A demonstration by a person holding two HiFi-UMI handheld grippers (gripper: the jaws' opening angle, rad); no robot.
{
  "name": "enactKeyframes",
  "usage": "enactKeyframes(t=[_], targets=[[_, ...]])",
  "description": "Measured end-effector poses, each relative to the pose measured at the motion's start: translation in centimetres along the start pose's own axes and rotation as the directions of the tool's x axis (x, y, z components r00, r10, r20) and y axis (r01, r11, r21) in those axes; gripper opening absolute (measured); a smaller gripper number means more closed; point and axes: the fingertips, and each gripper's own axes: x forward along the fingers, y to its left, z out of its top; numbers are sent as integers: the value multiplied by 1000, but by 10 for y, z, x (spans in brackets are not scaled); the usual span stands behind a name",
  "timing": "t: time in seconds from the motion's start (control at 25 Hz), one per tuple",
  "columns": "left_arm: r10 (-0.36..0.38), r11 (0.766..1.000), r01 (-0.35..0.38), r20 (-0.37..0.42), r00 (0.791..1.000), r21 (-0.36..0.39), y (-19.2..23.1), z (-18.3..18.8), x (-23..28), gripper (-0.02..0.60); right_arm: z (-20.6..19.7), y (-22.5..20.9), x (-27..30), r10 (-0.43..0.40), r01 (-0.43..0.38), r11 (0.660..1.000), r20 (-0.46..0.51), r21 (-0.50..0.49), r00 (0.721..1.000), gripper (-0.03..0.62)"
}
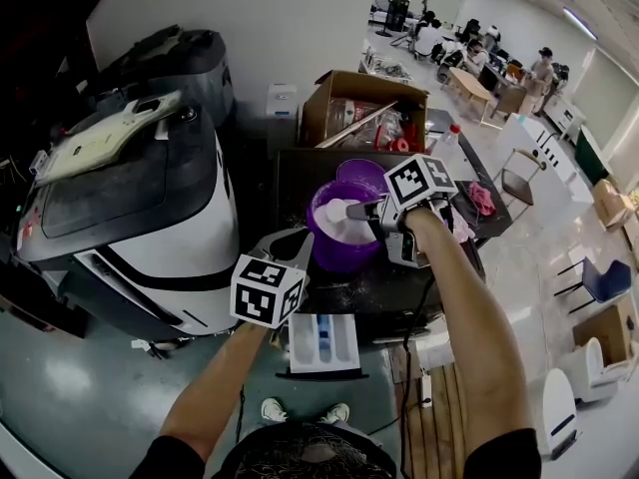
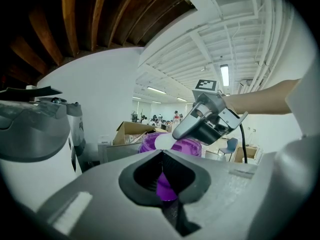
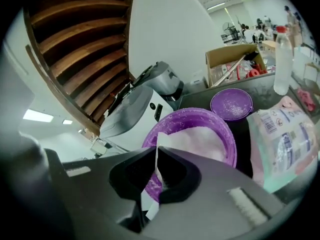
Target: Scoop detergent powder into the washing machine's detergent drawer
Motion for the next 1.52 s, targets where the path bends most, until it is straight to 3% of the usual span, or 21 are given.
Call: enactKeyframes(t=[0.28,0.52,0.96,1.28,1.4,1.52], targets=[[-13,1000,13,3,1000,4,-6,1,4,0,6,0,-11,75,-91,990,142,110,987,38],[-10,1000,10,5,1000,3,-7,3,4,0,8,5,-16,139,-185,967,242,177,960,38],[-4,1000,4,12,1000,0,-8,4,2,0,13,13,-27,214,-431,839,527,333,823,38],[11,1000,-11,15,1000,3,-5,5,0,0,13,13,-34,186,-543,749,666,380,722,38],[13,1000,-13,18,1000,4,-7,5,-1,0,9,14,-36,177,-574,719,695,392,697,38],[7,1000,-7,18,1000,4,-9,4,-3,0,4,18,-38,184,-591,710,709,383,681,38]])
